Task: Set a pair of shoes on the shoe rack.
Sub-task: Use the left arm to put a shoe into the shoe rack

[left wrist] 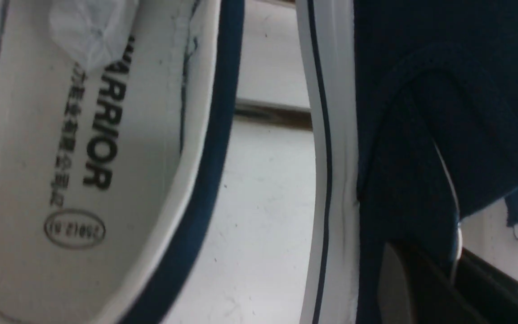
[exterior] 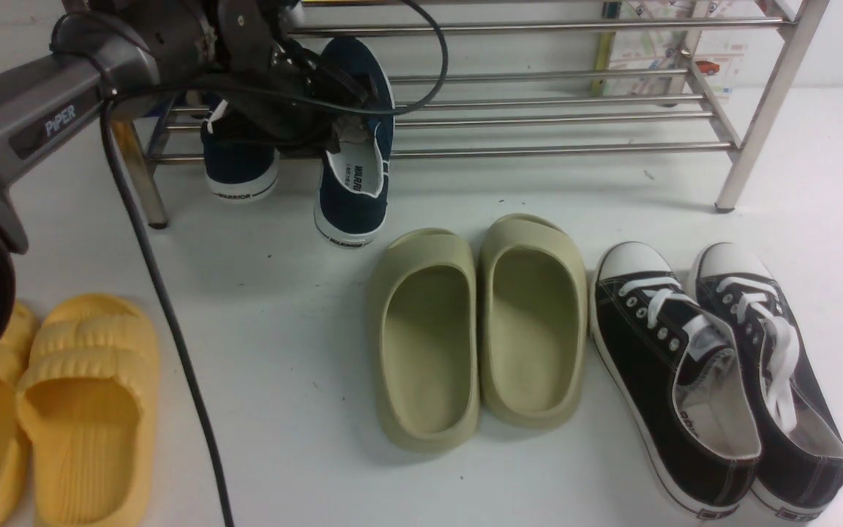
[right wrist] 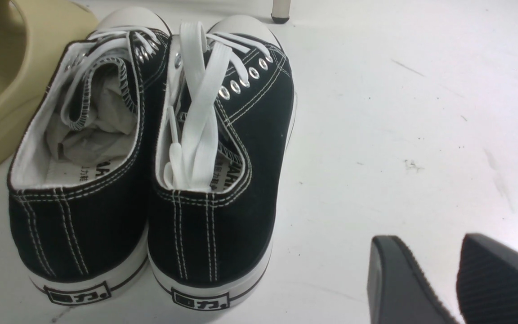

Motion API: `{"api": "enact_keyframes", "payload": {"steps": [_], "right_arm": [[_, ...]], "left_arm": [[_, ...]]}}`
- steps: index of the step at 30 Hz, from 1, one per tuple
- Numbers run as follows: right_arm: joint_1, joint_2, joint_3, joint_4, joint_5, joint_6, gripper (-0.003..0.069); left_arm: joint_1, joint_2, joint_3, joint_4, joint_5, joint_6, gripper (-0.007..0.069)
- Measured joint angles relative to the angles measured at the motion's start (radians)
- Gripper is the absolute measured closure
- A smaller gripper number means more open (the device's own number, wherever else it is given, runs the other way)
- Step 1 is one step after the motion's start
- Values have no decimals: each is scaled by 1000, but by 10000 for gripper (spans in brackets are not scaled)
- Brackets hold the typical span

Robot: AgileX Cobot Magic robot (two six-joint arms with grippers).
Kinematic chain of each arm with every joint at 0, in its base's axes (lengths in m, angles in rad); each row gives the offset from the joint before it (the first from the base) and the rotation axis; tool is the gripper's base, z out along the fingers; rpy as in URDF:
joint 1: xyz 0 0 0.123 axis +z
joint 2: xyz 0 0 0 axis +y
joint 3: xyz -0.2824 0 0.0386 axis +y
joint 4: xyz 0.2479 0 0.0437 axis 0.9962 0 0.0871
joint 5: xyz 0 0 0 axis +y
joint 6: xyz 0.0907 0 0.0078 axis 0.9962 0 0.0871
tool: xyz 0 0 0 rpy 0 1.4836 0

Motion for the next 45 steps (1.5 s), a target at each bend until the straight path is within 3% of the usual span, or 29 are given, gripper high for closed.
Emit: {"api": "enact_keyframes", "payload": {"steps": [16,18,26,30,40,45], "right_arm": [[0,0,0,-1,0,0,415],[0,0,0,-1,0,0,415],[0,0,0,-1,0,0,415],[0,0,0,-1,0,0,415],[0,0,0,-1,0,0,415],[0,0,0,-1,0,0,415]], "left_arm": [[15,71,-84,-2,-10,-43,585],[15,71,-84,-3,-22,-62,552],[14,63,-89,-19,-50,-81,244],[14,26,-89,-19,2,-72,177],[-60,-98,-86,-33,290,16,200],[-170,-92,21,-34,288,7,270]]}}
